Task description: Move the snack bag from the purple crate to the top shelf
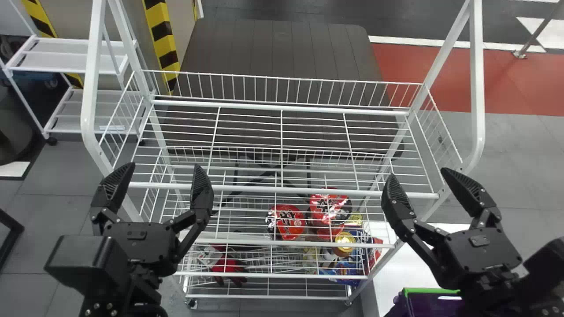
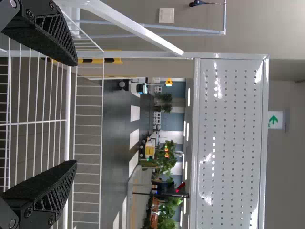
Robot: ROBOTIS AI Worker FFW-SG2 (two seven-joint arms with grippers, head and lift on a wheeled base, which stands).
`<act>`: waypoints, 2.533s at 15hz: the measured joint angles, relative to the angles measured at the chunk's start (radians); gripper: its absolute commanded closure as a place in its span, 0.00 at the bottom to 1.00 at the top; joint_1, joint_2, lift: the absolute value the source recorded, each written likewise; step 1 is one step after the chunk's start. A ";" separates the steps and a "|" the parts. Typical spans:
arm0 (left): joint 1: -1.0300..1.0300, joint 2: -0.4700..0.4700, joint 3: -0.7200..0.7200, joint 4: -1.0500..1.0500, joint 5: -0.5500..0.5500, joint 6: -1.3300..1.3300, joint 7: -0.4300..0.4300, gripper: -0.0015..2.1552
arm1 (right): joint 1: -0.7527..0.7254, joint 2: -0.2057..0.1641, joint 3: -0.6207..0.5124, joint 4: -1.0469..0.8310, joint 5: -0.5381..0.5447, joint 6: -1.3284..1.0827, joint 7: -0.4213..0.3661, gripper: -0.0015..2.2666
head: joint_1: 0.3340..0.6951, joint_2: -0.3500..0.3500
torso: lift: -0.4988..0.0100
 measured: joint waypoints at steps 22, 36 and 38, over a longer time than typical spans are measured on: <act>0.009 0.000 -0.009 0.004 -0.014 -0.064 -0.001 0.04 | 0.030 0.007 -0.015 -0.044 0.004 -0.025 -0.078 0.08 | 1.00 0.33 | 0.93; -0.011 -0.006 -0.004 0.024 -0.005 -0.038 -0.003 0.04 | 0.006 -0.001 -0.008 -0.019 0.013 0.013 -0.048 0.08 | 1.00 0.36 | 0.82; -0.012 -0.006 -0.003 0.022 -0.004 -0.031 -0.004 0.04 | 0.000 -0.002 -0.007 -0.017 0.013 0.026 -0.048 0.08 | 1.00 0.36 | 0.81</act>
